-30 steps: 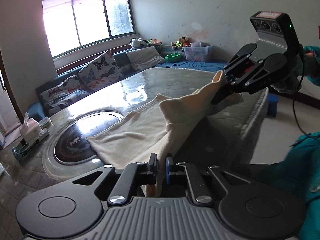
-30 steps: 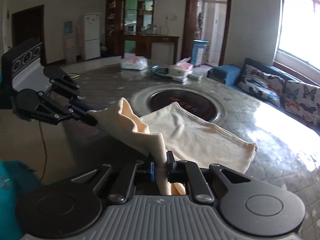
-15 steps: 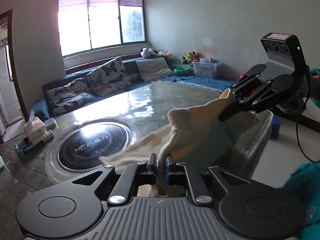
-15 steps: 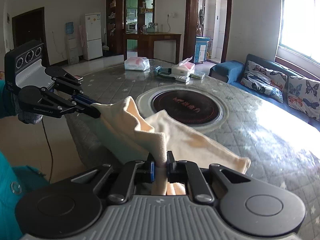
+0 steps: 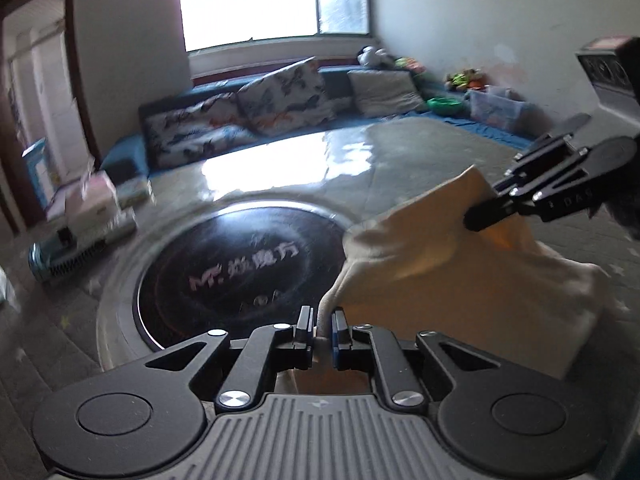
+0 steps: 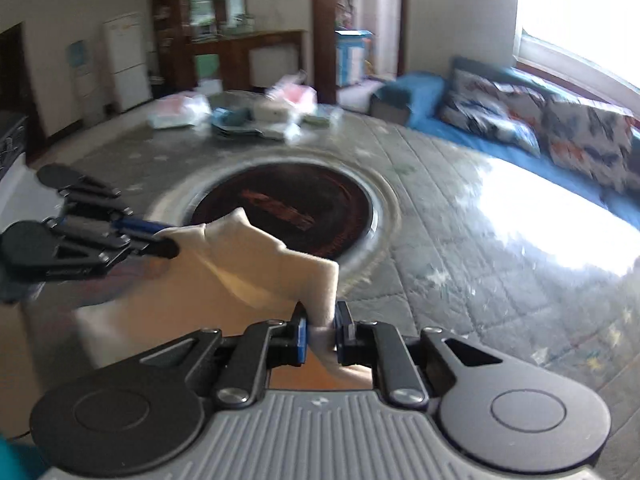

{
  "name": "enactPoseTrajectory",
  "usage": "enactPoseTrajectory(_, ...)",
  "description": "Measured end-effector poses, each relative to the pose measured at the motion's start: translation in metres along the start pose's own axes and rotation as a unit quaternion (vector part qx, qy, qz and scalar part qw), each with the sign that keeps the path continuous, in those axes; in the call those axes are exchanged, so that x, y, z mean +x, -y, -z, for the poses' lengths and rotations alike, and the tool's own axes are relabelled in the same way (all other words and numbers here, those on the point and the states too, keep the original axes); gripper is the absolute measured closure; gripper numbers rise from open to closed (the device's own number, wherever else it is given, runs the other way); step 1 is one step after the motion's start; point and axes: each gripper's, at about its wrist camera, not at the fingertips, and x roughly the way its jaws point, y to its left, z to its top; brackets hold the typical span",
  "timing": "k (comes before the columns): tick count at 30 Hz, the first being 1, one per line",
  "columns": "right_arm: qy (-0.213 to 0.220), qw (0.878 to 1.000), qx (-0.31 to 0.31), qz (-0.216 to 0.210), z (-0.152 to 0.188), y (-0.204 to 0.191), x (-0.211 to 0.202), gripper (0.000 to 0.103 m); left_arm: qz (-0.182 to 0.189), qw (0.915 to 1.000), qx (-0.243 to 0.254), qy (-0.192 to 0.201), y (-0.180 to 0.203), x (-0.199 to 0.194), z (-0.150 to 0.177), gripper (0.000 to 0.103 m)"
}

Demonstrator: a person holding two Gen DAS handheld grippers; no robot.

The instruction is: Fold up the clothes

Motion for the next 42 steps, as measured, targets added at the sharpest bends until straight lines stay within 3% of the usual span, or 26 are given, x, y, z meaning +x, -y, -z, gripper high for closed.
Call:
enactPoseTrajectory(1, 0.001, 1.0, 0.023, 0.014, 0.006, 0.005, 0.011, 0.081, -0.004, 1.0, -0.007, -0.004, -0.002, 0.004, 0.001, 0.09)
enactPoseTrajectory(4, 0.007, 0.998, 0.05, 0.042, 0.017, 0.014, 0.019, 0.08, -0.009, 0.9996, -0.023, -0.012, -0.007, 0.01, 0.004, 0.088)
enactPoseTrajectory(15, 0.009, 0.993, 0.088, 0.08, 0.068, 0.032, -0.032, 0.08, -0.019, 0.999, -0.04, 0.002, 0.001, -0.008, -0.003, 0.085)
enactPoseTrajectory(25, 0.013, 0.987, 0.136, 0.087, 0.075, 0.041, -0.016, 0.08, -0.03, 0.9988, -0.038, -0.003, 0.005, -0.01, -0.005, 0.085)
enactPoseTrajectory(26, 0.016, 0.986, 0.135, 0.092, 0.075, 0.04, -0.015, 0.082, -0.031, 0.9988, -0.037, -0.004, 0.006, -0.01, -0.006, 0.084)
enactPoseTrajectory(28, 0.02, 0.986, 0.135, 0.101, 0.075, 0.038, -0.015, 0.097, -0.03, 0.9989, -0.035, -0.004, 0.008, -0.011, -0.008, 0.084)
enactPoseTrajectory(31, 0.026, 0.984, 0.122, 0.127, 0.075, 0.033, -0.02, 0.099, -0.022, 0.9994, -0.027, 0.004, 0.013, -0.014, -0.011, 0.084)
enactPoseTrajectory(36, 0.022, 0.98, 0.103, 0.172, 0.077, 0.027, -0.022, 0.099, -0.021, 0.9997, -0.014, 0.001, 0.024, -0.008, -0.013, 0.082)
enactPoseTrajectory(42, 0.024, 0.979, 0.115, 0.166, 0.08, 0.033, -0.026, 0.092, -0.007, 0.9999, -0.009, 0.008, 0.033, -0.016, -0.013, 0.082)
